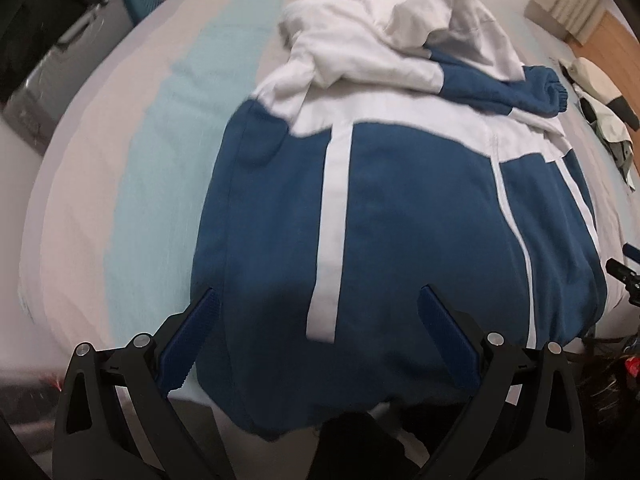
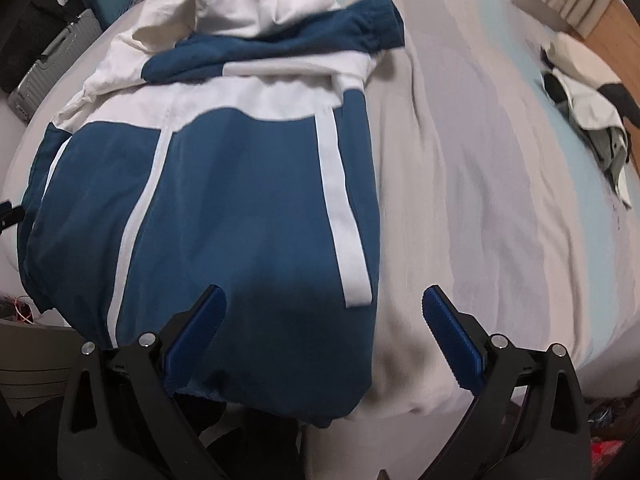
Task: Fold large clothes
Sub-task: 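Move both tools to the blue jacket hem and close on it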
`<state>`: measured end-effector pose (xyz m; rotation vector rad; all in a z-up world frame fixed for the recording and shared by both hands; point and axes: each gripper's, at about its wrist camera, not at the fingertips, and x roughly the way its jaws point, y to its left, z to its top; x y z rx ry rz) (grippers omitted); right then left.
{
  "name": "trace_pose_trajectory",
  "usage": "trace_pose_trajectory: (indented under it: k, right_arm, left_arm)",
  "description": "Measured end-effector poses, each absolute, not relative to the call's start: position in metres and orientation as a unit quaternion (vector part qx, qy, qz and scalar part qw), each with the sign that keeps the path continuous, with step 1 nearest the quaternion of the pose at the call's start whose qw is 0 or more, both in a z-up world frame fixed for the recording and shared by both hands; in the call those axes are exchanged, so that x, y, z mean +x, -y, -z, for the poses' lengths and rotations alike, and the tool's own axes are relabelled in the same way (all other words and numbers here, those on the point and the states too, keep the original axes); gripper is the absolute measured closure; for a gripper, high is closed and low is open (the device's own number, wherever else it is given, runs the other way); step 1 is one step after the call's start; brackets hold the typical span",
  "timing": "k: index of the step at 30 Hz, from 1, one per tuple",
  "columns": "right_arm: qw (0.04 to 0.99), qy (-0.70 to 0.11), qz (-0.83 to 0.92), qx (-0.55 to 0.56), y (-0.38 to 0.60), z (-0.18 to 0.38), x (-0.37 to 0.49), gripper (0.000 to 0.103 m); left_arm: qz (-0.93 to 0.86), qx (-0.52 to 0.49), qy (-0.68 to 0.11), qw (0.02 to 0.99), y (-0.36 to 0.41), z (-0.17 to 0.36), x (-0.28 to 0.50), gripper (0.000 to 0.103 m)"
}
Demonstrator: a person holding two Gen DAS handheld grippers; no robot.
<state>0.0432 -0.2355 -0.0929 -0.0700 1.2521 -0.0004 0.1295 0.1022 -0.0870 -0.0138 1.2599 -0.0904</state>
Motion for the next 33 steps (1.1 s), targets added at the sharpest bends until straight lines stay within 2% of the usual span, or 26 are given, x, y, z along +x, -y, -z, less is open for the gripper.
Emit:
trace_pose_trajectory:
  k: [11,23,33]
  right_arm:
    - [0.786,-0.619,0.004,-0.011,0.246,0.110,0.019,0.008]
    - [0.764,-0.645,0.013,-0.001,0.253,0.143,0.009,0.009]
    - [0.755,-0.655,0.012,0.007,0.258,0.158,0.013,0.008]
  left_arm:
    - [0.058,-0.072,-0.616,0.782,-0.126,0.103,0.094,0.006]
    - [0.073,-0.096,-0.640,0.759,-0.170,0.133,0.088,0.006]
    - [0.083,-0.075,-0.660,0.743,-0.162,0.159,0.080,0.006]
